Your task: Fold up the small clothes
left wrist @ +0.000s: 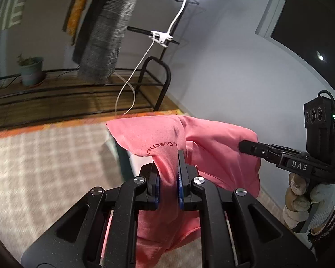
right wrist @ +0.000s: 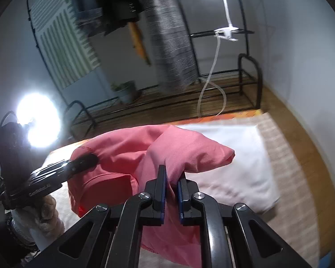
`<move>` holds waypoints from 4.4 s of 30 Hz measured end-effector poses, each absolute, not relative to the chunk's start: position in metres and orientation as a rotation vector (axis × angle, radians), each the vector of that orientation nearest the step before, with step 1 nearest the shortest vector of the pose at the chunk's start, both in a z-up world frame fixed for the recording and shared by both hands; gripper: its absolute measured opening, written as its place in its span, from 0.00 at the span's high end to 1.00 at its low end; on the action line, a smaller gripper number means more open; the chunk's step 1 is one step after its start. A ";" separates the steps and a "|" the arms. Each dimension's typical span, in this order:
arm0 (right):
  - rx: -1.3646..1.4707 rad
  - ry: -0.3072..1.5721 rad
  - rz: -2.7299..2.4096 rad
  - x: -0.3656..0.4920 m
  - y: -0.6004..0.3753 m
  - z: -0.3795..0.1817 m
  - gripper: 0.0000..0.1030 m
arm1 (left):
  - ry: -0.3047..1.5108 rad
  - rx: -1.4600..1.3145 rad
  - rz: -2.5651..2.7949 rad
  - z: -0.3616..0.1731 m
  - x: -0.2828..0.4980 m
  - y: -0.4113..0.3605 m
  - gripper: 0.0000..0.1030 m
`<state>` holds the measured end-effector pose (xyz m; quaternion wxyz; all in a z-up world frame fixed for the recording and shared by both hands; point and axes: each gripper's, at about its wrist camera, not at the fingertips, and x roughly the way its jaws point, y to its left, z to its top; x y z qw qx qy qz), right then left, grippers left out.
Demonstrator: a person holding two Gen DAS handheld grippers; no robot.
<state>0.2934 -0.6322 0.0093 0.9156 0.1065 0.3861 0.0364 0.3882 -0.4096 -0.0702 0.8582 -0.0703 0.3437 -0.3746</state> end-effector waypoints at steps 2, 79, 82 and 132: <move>0.190 0.787 0.054 0.307 -0.649 0.011 0.94 | 0.709 -0.137 -0.792 -0.072 0.397 -0.427 0.91; 0.536 0.843 0.092 0.420 -0.778 -0.102 0.94 | 0.870 -0.066 -0.660 -0.156 0.542 -0.481 0.93; 0.359 0.724 0.074 0.412 -0.766 -0.079 0.98 | 0.716 -0.010 -0.588 -0.145 0.525 -0.475 0.94; 0.076 0.644 -0.179 0.114 -0.516 0.083 0.36 | 0.595 0.105 -0.689 0.011 0.184 -0.265 0.21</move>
